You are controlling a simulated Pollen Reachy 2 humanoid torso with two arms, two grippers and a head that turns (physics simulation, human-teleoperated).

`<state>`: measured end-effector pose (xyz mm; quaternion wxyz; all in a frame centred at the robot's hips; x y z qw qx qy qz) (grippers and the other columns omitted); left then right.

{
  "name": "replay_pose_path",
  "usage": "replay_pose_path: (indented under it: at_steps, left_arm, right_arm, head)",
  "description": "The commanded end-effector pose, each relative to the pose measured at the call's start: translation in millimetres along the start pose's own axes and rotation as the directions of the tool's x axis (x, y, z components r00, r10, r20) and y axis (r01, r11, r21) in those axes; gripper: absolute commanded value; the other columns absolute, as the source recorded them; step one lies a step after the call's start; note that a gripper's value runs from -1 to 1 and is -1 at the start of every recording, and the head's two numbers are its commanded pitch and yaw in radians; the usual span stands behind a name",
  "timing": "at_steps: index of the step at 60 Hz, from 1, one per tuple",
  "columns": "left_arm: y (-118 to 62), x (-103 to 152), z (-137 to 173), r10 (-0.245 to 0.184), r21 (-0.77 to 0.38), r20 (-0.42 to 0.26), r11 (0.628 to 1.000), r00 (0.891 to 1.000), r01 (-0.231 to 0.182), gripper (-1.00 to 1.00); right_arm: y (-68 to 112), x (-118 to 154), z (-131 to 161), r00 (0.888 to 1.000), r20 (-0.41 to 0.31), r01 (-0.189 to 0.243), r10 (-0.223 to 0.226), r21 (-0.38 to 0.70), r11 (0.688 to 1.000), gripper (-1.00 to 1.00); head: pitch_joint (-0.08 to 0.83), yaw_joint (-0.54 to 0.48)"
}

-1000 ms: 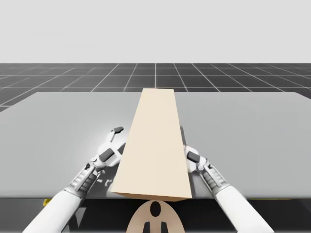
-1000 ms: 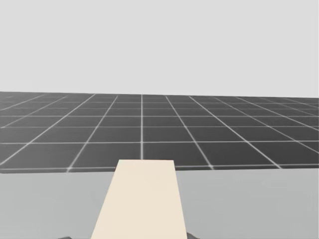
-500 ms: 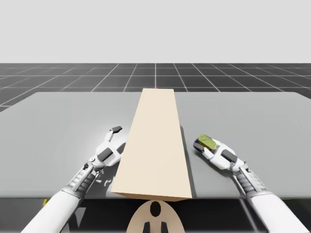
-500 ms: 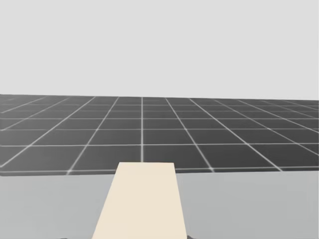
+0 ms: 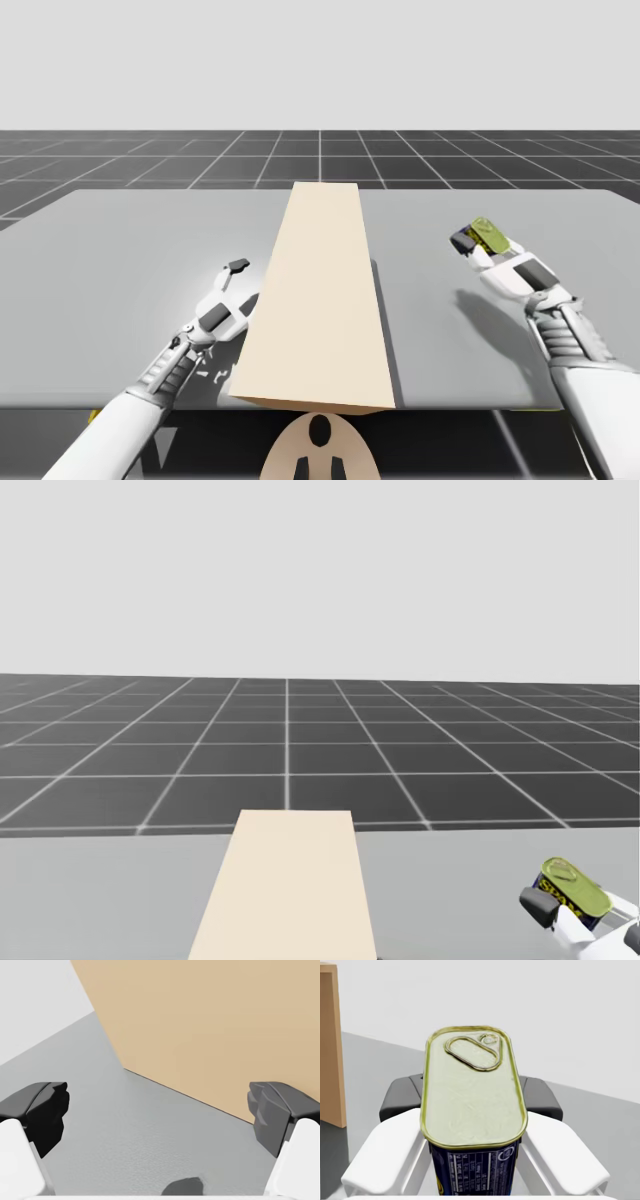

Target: Retrieve the object from inside the box.

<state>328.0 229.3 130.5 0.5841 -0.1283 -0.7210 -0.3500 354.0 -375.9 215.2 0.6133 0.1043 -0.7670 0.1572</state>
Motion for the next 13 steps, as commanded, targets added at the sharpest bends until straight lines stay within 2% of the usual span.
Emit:
replay_pose_path:
  at_steps: [1, 9, 10, 12, 13]
  left_arm:
    - [-2.4, 2.2, -3.5, 0.011, -0.009, 0.019, 1.0, 1.0, -0.011, -1.0]
    - [-2.4, 1.5, -4.0, 0.011, -0.008, 0.017, 1.0, 1.0, -0.011, -1.0]
    - [-2.6, 1.5, -4.1, 0.012, -0.008, 0.017, 1.0, 1.0, -0.011, -1.0]
    - [-2.7, 1.5, -4.2, 0.012, -0.009, 0.017, 1.0, 1.0, -0.012, -1.0]
    - [-2.8, 1.3, -4.4, 0.013, -0.009, 0.017, 1.0, 1.0, -0.013, -1.0]
  right_arm:
    - [-14.9, 70.0, -25.0, 0.989, 0.132, -0.063, 0.074, -0.088, 0.994, 1.0]
    - [-12.4, 113.0, -29.8, 0.972, 0.187, -0.119, 0.141, -0.121, 0.986, 1.0]
    - [-11.5, 122.7, -30.9, 0.965, 0.2, -0.145, 0.171, -0.138, 0.98, 1.0]
    - [-11.1, 128.6, -31.9, 0.958, 0.206, -0.171, 0.2, -0.153, 0.973, 1.0]
    - [-10.6, 137.4, -33.1, 0.948, 0.216, -0.199, 0.236, -0.178, 0.964, 1.0]
  head:
    - [0.065, -0.07]
    - [0.066, -0.07]
    - [0.066, -0.07]
    - [0.067, -0.07]
    - [0.068, -0.07]
